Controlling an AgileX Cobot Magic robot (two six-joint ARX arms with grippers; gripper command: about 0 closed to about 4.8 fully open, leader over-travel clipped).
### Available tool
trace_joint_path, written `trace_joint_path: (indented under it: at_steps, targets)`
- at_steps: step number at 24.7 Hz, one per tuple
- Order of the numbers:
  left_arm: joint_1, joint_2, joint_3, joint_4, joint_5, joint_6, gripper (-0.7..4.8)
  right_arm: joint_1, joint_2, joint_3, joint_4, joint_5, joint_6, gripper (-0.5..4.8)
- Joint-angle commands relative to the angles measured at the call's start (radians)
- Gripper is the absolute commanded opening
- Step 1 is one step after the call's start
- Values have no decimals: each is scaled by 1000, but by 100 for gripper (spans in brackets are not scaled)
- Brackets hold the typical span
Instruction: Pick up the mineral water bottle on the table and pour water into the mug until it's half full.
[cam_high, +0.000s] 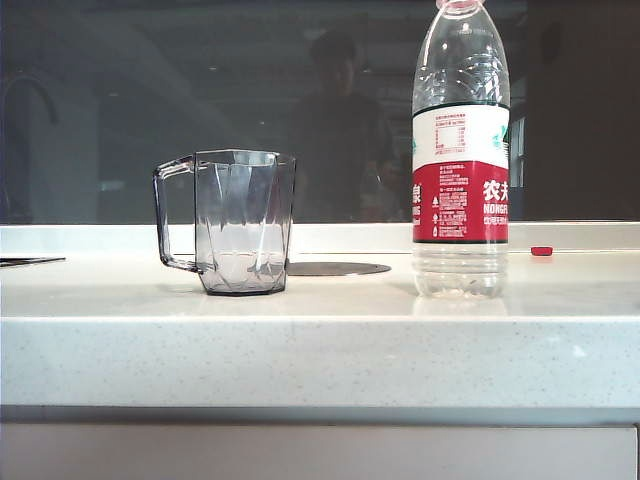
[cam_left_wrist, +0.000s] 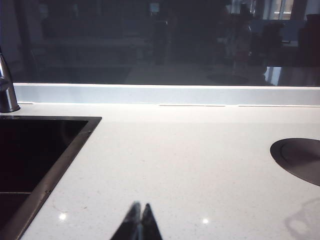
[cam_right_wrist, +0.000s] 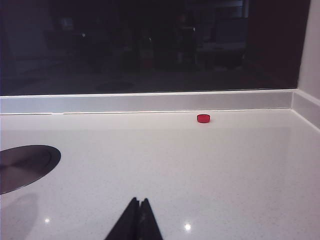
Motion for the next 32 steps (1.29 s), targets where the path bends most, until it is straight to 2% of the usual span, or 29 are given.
trace_joint_path:
  at_steps: [1, 9, 11, 13, 15, 18, 19, 20, 21, 23, 24, 26, 28, 29, 30, 31, 32]
  targets:
    - [2, 0, 3, 12, 2, -4, -4, 1, -2, -3, 18, 1, -3, 17]
    - [2, 0, 2, -12, 3, -4, -4, 2, -2, -3, 18, -7, -2, 17]
    - [2, 0, 2, -22, 2, -4, -4, 3, -2, -3, 18, -11, 32, 17]
    - [-7, 0, 2, -29, 2, -4, -4, 3, -2, -3, 17, -50, 138, 17]
    - [-89, 0, 2, -32, -43, -4, -4, 3, -2, -3, 16, -103, 256, 17]
    - [-330, 0, 2, -33, -151, -4, -4, 3, -2, -2, 16, -241, 413, 17]
    - [-441, 0, 2, -32, -153, -4, -4, 4, -2, -2, 9, -302, 504, 10]
    - [-501, 0, 2, -33, -152, -4, -4, 5, -2, 0, -6, -339, 561, -11]
    - [-583, 0, 2, -33, -151, -4, -4, 5, -2, 2, -33, -409, 636, -10]
    - [-660, 0, 2, -33, -148, -4, -4, 23, -1, 13, -64, -499, 665, -10]
    - [-675, 0, 2, -33, -144, -4, -4, 39, -1, 24, -82, -512, 665, -10]
    - [-684, 0, 2, -33, -134, -4, -4, 101, 2, 83, -166, -469, 653, -10]
    - [-684, 0, 2, -33, -134, -4, -4, 200, 2, 181, -327, -324, 529, -10]
    - [-684, 0, 2, -33, -134, -4, -4, 279, 11, 239, -415, -210, 441, -10]
    - [-684, 0, 2, -33, -134, -4, -4, 314, 19, 257, -435, -182, 406, -8]
    - [-684, 0, 2, -32, -134, -4, -4, 400, 50, 278, -450, -111, 357, 118]
    - [-684, 0, 2, -33, -134, -4, -4, 462, 80, 281, -450, -53, 347, 197]
